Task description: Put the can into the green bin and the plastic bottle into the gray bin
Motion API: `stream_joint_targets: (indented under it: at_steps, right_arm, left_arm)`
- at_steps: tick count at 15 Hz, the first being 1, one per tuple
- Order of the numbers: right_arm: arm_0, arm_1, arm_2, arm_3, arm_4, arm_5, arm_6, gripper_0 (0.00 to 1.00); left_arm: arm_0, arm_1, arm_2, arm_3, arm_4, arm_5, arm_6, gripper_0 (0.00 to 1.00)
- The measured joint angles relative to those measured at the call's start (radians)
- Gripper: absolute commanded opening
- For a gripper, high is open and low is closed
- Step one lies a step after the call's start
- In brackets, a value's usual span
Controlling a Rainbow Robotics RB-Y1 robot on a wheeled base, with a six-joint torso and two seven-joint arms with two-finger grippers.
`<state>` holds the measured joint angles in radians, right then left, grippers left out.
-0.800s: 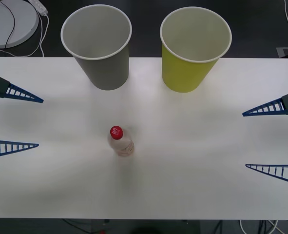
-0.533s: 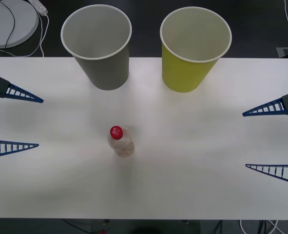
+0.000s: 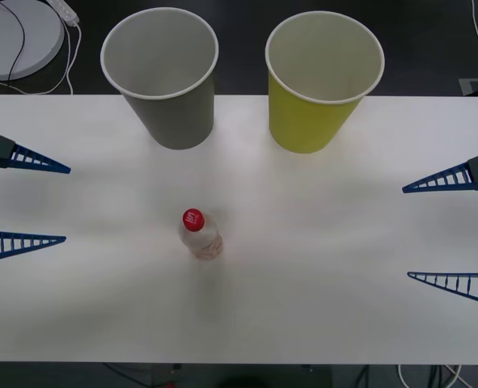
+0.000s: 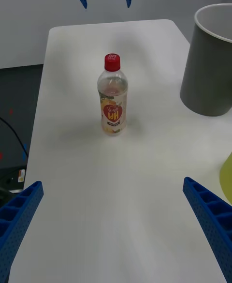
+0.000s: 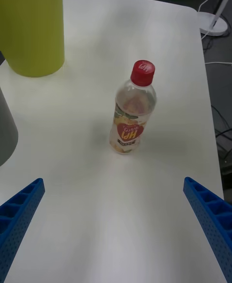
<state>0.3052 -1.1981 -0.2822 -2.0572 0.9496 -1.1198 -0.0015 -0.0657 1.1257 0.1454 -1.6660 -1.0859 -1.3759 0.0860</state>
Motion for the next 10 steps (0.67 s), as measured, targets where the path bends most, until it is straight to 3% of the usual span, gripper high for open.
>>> stream_joint_targets:
  at_steps: [10]
  right_arm:
    - [0.000,0.000,0.000,0.000,0.000,0.000,0.000,1.00]
  left_arm:
    - [0.094,0.012,-0.093,0.006,0.096,0.137,-0.203,1.00]
